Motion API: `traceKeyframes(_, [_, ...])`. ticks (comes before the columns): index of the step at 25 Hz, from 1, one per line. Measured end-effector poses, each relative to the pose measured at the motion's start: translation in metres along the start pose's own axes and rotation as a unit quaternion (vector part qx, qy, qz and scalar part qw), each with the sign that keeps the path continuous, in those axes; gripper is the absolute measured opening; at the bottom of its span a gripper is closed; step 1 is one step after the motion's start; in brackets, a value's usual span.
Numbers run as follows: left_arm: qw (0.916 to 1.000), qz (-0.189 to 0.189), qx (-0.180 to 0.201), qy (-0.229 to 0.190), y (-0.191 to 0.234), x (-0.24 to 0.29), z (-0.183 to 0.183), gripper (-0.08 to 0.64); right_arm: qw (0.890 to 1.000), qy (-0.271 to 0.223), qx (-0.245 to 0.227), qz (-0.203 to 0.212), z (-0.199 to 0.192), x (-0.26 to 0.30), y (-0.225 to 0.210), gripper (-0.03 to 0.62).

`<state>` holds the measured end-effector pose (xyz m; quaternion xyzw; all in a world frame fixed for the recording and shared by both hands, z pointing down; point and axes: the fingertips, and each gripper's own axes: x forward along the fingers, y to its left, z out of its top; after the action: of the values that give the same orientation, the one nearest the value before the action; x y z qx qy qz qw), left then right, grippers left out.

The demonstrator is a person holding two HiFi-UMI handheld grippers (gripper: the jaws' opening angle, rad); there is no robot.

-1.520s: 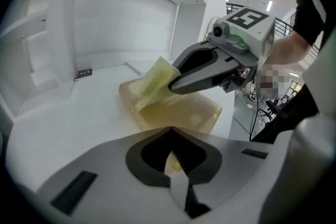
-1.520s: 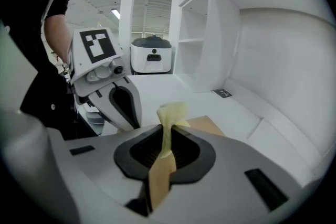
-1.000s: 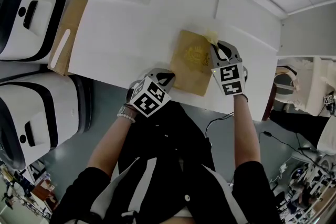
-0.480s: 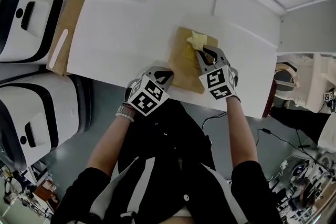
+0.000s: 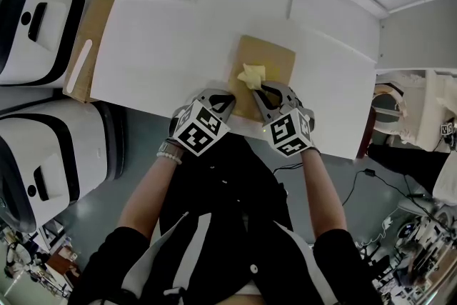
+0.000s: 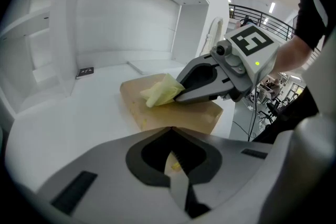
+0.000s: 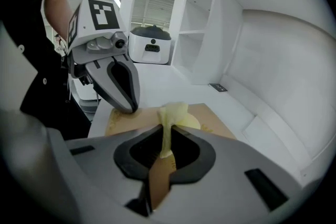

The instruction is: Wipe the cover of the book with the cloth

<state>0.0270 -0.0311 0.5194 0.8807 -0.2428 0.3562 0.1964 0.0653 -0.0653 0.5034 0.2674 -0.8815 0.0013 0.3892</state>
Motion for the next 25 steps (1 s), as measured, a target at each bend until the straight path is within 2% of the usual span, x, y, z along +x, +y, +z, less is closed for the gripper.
traceKeyframes(13, [1.0, 0.0, 0.003, 0.003, 0.0, 0.0, 0.0, 0.0, 0.999, -0.005, 0.031, 0.04, -0.002, -0.02, 0.061, 0.038])
traceKeyframes(21, [1.0, 0.003, 0.008, 0.003, 0.0, 0.0, 0.0, 0.001, 0.996, -0.004, 0.042, 0.074, -0.002, -0.033, 0.076, 0.038])
traceKeyframes(25, [0.9999, 0.004, 0.009, 0.005, 0.0, 0.0, -0.001, 0.001, 0.994, -0.031, 0.074, 0.076, 0.011, -0.051, 0.064, 0.038])
